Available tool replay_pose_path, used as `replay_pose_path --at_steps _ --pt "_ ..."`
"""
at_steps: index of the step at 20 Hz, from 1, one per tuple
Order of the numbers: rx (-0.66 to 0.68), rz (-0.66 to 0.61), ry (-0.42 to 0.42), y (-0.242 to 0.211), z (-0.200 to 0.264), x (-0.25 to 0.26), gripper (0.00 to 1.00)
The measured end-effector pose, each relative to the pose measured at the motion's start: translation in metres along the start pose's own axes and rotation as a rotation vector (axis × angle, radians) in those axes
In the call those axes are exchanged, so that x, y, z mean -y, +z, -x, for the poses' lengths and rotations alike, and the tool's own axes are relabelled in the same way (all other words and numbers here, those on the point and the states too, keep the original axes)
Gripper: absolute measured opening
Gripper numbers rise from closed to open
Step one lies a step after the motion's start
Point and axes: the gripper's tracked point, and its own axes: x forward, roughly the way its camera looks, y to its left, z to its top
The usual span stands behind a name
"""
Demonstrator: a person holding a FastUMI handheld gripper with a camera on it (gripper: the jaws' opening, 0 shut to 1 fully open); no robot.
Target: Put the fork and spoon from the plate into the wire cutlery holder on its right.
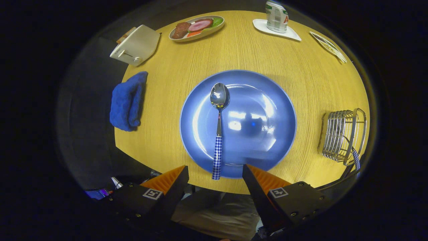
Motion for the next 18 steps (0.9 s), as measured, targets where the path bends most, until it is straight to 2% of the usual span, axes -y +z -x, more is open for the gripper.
replay_pose_path --at_steps 10,12,13,17,18 --pt "-0.015 0.015 -0.045 0.007 -0.016 0.001 1.00" --pt "-0.020 0.019 -0.047 0.004 -0.019 -0.001 0.75" --pt "-0.028 0.023 -0.054 0.003 -0.022 -0.001 0.71" --pt "-0.038 0.014 -0.053 0.000 -0.029 -0.007 0.71" --pt "-0.046 0.013 -0.059 0.000 -0.030 -0.007 0.60"
